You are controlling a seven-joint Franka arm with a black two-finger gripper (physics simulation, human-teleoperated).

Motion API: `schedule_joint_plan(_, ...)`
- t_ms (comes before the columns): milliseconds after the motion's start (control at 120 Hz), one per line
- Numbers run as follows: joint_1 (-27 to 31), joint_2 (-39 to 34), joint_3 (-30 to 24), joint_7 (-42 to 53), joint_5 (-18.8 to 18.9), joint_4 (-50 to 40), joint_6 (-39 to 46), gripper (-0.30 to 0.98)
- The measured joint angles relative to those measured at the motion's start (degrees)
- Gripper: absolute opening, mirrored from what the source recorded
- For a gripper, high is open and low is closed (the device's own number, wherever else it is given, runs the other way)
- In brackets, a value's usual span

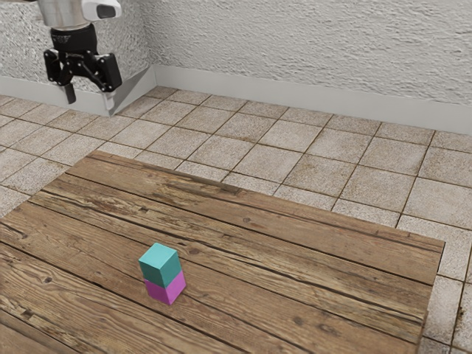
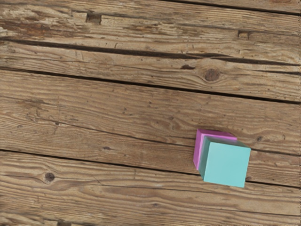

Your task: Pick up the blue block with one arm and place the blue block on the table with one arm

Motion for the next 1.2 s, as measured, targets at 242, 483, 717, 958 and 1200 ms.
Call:
schedule_joint_plan(242, -1.2, 0.1, -0.4, 0.3, -0.6, 1.1, -0.4, 0.69)
schedule_joint_plan(483, -2.2, 0.8, -3.9, 0.7, 2.4, 16.9, -5.3, 0.69)
schedule_joint_plan(717, -6.6, 4.7, -4.4, 1.0, 1.2, 16.8, -5.2, 0.69)
schedule_joint_plan(958, 4.2, -1.7, -4.7, 1.4, -1.2, -19.1, 9.8, 0.69)
schedule_joint_plan(1200, 1.5, -5.2, -7.1, 1.6, -2.1, -39.5, 30.1, 0.69)
